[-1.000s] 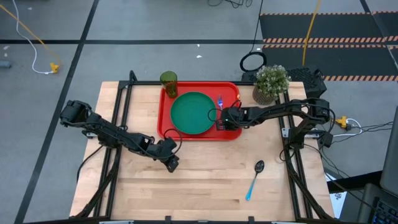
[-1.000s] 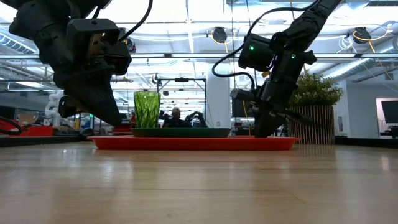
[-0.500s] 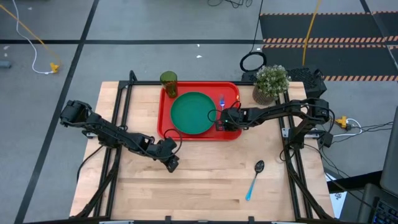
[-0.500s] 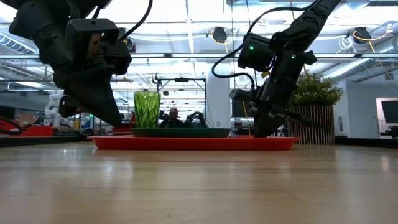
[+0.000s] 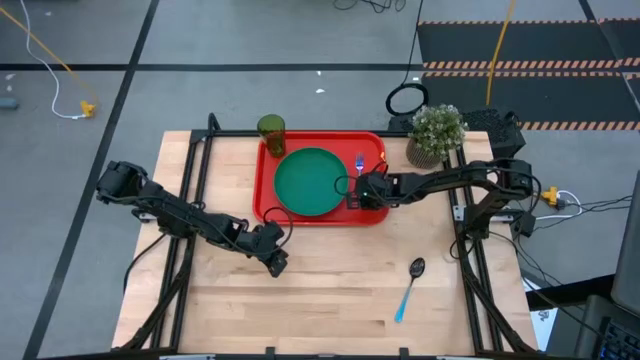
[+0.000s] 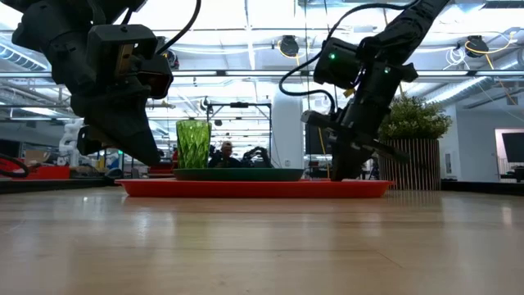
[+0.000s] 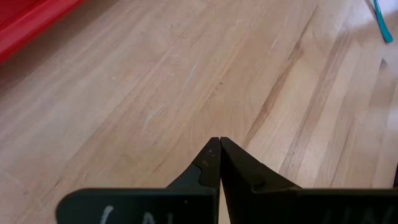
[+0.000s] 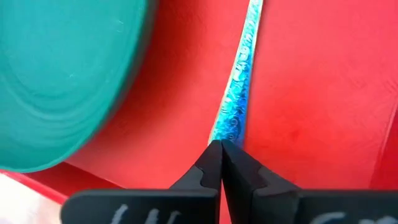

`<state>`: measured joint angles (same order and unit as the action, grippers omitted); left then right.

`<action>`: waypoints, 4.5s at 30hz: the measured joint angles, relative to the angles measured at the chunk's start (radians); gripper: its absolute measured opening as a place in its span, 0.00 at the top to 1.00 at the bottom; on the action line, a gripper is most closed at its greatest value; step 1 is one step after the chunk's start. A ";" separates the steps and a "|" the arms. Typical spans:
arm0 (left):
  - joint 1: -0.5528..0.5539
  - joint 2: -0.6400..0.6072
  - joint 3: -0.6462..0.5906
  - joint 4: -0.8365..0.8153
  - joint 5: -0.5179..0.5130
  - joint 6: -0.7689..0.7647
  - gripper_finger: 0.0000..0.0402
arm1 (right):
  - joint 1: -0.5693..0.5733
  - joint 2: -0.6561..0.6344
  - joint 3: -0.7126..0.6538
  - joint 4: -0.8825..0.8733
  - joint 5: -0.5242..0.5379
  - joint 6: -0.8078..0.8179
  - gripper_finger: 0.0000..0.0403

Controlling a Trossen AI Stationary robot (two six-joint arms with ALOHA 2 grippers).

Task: Pick and place plate/cup/fork/spoon on tray
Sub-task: Adjust the blue fork on the orange serving tray, then put the blue spoon on the orange serving tray to the right of the blue fork

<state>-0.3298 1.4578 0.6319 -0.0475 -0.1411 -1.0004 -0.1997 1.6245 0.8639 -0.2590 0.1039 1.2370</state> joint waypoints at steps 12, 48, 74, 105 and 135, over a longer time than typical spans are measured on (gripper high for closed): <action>-0.002 0.000 0.000 -0.002 0.000 0.003 0.99 | 0.044 -0.179 0.000 -0.252 -0.002 -0.021 1.00; -0.090 0.000 0.000 0.072 -0.064 -0.004 0.99 | 0.745 -0.380 0.000 -0.617 -0.043 0.875 0.51; -0.172 0.000 0.000 -0.005 -0.097 -0.028 0.99 | 0.902 -0.230 0.000 -0.500 -0.107 1.034 0.38; -0.182 0.000 0.000 -0.009 -0.127 -0.130 0.99 | 0.900 -0.233 -0.181 -0.350 -0.104 1.054 0.43; -0.184 0.000 0.000 0.006 -0.124 -0.088 0.99 | 0.842 -0.238 -0.220 -0.344 -0.128 0.981 0.76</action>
<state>-0.5137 1.4578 0.6319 -0.0416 -0.2649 -1.0881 0.6418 1.3862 0.6437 -0.6026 -0.0237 2.2184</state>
